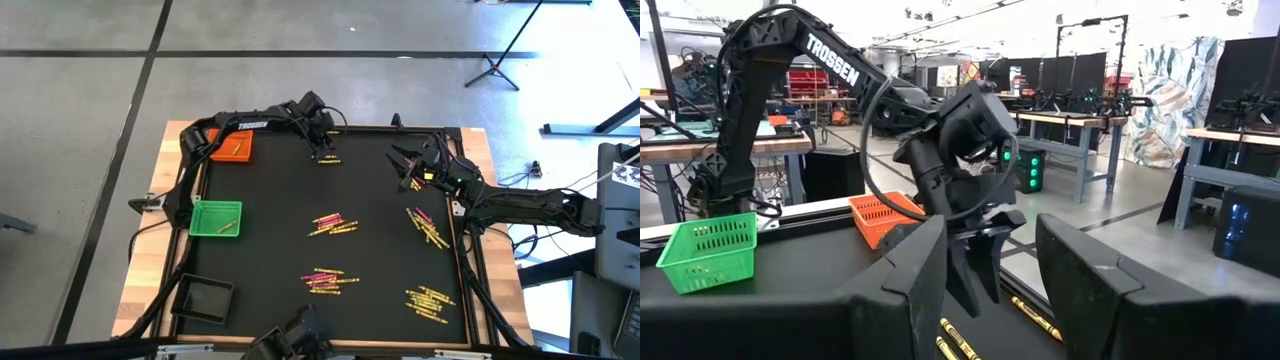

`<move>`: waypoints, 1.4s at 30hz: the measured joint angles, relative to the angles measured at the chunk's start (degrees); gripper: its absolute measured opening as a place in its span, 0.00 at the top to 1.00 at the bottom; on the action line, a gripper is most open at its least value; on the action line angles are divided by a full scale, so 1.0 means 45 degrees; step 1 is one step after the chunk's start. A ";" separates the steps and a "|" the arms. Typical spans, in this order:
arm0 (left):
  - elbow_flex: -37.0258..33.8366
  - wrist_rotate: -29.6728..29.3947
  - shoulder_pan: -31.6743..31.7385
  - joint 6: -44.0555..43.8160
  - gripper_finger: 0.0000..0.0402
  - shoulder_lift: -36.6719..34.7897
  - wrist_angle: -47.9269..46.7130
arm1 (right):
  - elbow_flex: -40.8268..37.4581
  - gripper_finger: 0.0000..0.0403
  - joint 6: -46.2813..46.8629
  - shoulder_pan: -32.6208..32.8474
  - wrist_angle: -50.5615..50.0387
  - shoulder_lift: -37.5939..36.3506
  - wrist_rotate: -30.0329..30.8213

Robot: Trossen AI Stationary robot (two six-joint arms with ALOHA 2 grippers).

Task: Sort crayons
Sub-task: Put the yellow crayon into the green bin

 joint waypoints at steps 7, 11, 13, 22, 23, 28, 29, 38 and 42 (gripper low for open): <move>0.0398 0.0007 -0.0012 0.0032 0.62 0.0255 -0.0086 | 0.0000 0.62 0.0000 0.0000 -0.0015 0.0000 0.0000; 0.0396 -0.0087 -0.0002 0.0029 0.62 0.0255 -0.0124 | 0.0000 0.62 0.0000 0.0000 -0.0011 0.0000 0.0000; 0.0395 -0.0089 -0.0004 0.0049 0.62 0.0270 -0.0128 | 0.0000 0.62 0.0000 0.0000 -0.0011 0.0000 0.0000; 0.0381 -0.0421 -0.0046 0.0355 0.62 0.0776 -0.0598 | 0.0000 0.62 0.0025 0.0000 -0.0042 0.0000 0.0000; 0.0385 -0.0362 -0.0034 0.0358 0.62 0.0786 -0.0635 | 0.0000 0.62 0.0034 0.0000 -0.0088 0.0000 0.0000; 0.0385 -0.0105 0.0013 0.0583 0.62 0.0914 -0.1072 | 0.0000 0.62 0.0063 0.0000 -0.0145 0.0000 0.0000; 0.0380 -0.0074 0.0013 0.0643 0.62 0.0916 -0.1154 | 0.0000 0.62 0.0063 0.0000 -0.0147 0.0000 0.0000; 0.0385 0.0142 0.0059 0.0593 0.62 0.0916 -0.1475 | 0.0003 0.62 0.0330 0.0000 -0.0275 0.0000 -0.0003; 0.0385 0.0692 0.0163 0.0927 0.62 0.0911 -0.1458 | 0.0005 0.62 0.0330 0.0000 -0.0515 0.0000 -0.0002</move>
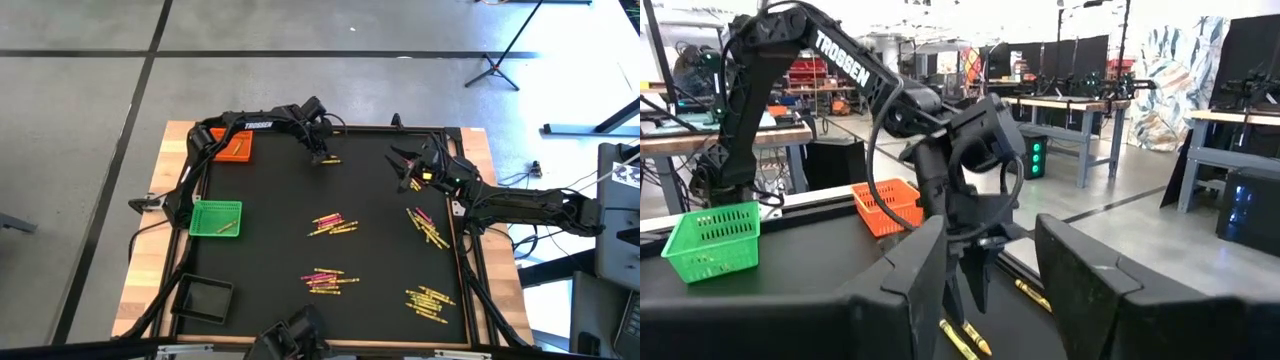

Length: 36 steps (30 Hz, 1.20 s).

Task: Sort crayons
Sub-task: Put the yellow crayon into the green bin

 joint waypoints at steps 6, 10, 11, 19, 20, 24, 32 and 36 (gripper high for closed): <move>0.0000 -0.0122 0.0078 0.1196 0.62 0.0000 -0.0062 | 0.0000 0.62 0.0000 0.0000 -0.0010 0.0000 0.0000; 0.0000 -0.0469 0.0073 0.1868 0.62 0.0000 -0.1278 | 0.0000 0.62 -0.0005 0.0000 -0.0006 0.0000 -0.0003; 0.0000 -0.0746 0.0065 0.2061 0.62 0.0000 -0.1510 | -0.0002 0.62 -0.0005 0.0000 -0.0002 0.0000 0.0001; -0.0005 -0.1484 0.0272 0.2659 0.62 0.0005 -0.1765 | -0.0001 0.62 0.0005 0.0000 -0.0002 0.0000 -0.0003; -0.0005 -0.1438 0.0338 0.2695 0.62 0.0005 -0.1848 | 0.0000 0.62 0.0005 0.0000 -0.0001 0.0000 -0.0003; -0.0005 -0.1638 0.0431 0.2748 0.62 0.0005 -0.1848 | -0.0002 0.62 0.0005 0.0000 0.0003 0.0000 -0.0003; -0.0005 -0.2390 0.0413 0.2647 0.62 0.0005 -0.2025 | 0.0000 0.62 0.0005 0.0000 0.0018 0.0000 -0.0003; -0.0005 -0.2385 0.0408 0.2658 0.65 0.0005 -0.2247 | -0.0001 0.62 0.0005 0.0000 0.0023 0.0000 -0.0003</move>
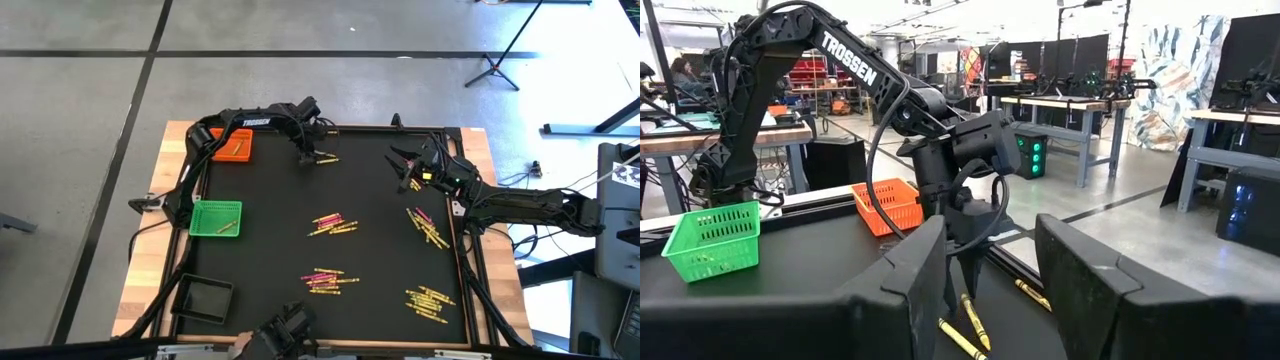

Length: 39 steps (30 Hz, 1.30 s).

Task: Sort crayons
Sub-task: Put the yellow crayon into the green bin

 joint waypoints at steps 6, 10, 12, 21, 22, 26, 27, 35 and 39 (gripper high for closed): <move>0.0000 0.0372 -0.0024 0.0489 0.79 0.0000 -0.0014 | 0.0001 0.62 0.0000 0.0000 0.0010 0.0000 0.0000; 0.0000 0.0442 -0.0086 0.1064 0.90 0.0000 -0.0017 | -0.0001 0.62 0.0000 0.0000 0.0007 0.0000 0.0000; 0.0000 0.0431 -0.0102 0.1092 0.95 0.0000 -0.0038 | 0.0000 0.62 -0.0008 0.0000 0.0005 0.0000 0.0000; 0.0000 -0.0202 -0.0107 0.0802 0.99 -0.0062 0.0010 | 0.0001 0.62 -0.0029 0.0000 0.0000 0.0000 0.0000; 0.0000 -0.0339 -0.0112 0.0761 0.99 -0.0113 -0.0004 | 0.0000 0.62 -0.0034 0.0000 0.0000 0.0000 0.0000; -0.0005 -0.0556 -0.0119 0.0611 0.99 -0.0570 -0.0132 | 0.0000 0.62 -0.0034 0.0000 -0.0014 0.0000 0.0000; -0.0005 -0.0589 -0.0137 0.0549 0.99 -0.0765 -0.0178 | -0.0002 0.62 -0.0034 0.0000 -0.0017 0.0000 0.0000; -0.0005 -0.1260 -0.0602 0.0295 0.99 -0.2753 -0.1133 | 0.0001 0.62 -0.0039 0.0000 -0.0015 0.0000 -0.0003; -0.0005 -0.1527 -0.0873 -0.0219 0.99 -0.3856 -0.2106 | -0.0002 0.62 -0.0039 0.0000 -0.0026 0.0000 0.0000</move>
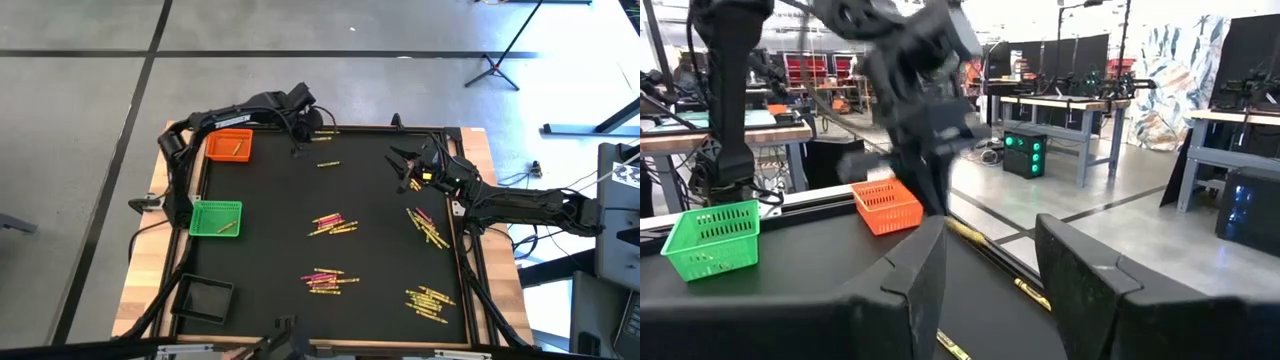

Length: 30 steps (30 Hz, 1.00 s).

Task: Sort crayons
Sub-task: Put the yellow crayon into the green bin

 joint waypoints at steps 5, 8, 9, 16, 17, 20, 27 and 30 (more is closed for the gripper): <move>0.0000 -0.0701 -0.0766 -0.0677 0.99 -0.1351 -0.1751 | 0.0003 0.62 -0.0005 0.0000 -0.0105 0.0000 0.0000; 0.0000 -0.1184 -0.1339 -0.0971 0.99 -0.2107 -0.2991 | 0.0003 0.62 -0.0010 0.0000 -0.0125 0.0000 0.0000; 0.0000 -0.1340 -0.1574 -0.1103 0.99 -0.2354 -0.3338 | 0.0003 0.62 -0.0012 0.0000 -0.0119 0.0000 0.0000; -0.0804 -0.3010 -0.3328 -0.3095 1.00 -0.4486 -0.5453 | -0.0001 0.62 -0.0010 0.0000 -0.0100 0.0000 0.0002; -0.1093 -0.3144 -0.3559 -0.3496 1.00 -0.4925 -0.5521 | 0.0003 0.62 -0.0010 0.0000 -0.0163 0.0000 0.0001; -0.2119 -0.3208 -0.4253 -0.4834 1.00 -0.6158 -0.5892 | 0.0003 0.62 -0.0014 0.0000 -0.0161 0.0000 0.0005; -0.4288 -0.3153 -0.6132 -0.9165 1.00 -0.8530 -0.7465 | 0.0003 0.62 -0.0039 0.0000 0.0318 0.0000 0.0005; -0.4928 -0.3170 -0.6918 -1.0727 1.00 -0.9095 -0.8072 | 0.0003 0.62 -0.0039 0.0000 0.0330 0.0000 0.0005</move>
